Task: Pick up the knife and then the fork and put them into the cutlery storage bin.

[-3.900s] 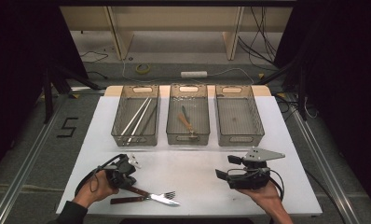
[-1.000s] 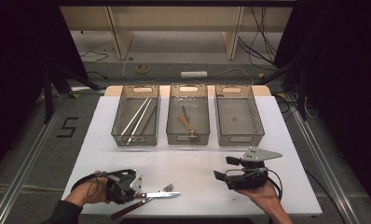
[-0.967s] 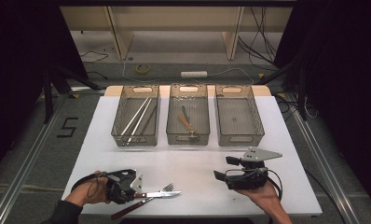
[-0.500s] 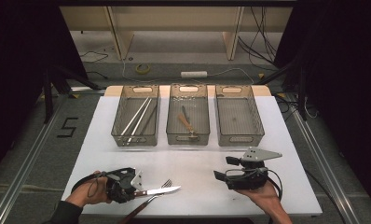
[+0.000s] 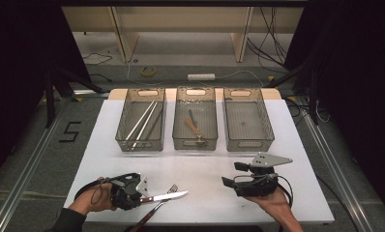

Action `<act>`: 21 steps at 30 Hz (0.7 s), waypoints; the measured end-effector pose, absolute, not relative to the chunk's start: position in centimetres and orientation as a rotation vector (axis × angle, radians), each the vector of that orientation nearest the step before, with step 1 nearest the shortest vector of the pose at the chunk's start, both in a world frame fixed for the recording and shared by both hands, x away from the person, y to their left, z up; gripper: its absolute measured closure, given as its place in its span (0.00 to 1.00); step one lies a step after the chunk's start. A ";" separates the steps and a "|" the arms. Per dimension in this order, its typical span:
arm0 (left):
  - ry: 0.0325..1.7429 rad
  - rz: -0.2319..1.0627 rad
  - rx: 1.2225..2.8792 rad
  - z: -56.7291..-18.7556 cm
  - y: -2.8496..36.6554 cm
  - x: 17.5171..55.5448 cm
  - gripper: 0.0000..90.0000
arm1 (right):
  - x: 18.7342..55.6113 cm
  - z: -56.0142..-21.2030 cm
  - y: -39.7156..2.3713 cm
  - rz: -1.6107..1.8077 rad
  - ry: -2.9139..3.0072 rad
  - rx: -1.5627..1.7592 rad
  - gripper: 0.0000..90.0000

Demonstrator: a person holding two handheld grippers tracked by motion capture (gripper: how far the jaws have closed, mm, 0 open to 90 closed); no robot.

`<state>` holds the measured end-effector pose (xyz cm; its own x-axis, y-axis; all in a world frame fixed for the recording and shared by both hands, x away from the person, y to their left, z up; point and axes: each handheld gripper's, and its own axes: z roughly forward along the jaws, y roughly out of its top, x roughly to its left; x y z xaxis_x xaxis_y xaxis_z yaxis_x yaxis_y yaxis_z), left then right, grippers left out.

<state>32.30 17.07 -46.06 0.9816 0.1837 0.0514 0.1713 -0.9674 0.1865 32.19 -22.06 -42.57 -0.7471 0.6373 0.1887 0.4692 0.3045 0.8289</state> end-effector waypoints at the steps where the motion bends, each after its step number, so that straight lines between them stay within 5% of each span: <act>1: 0.271 0.101 2.944 -46.1 17.1 32.3 0.84 | 32.2 -42.6 -22.1 1.425 2.389 1.025 0.30; 21: 0.371 0.108 2.854 -44.4 16.6 32.1 0.84 | 32.2 -42.5 -22.1 1.431 2.388 1.027 0.30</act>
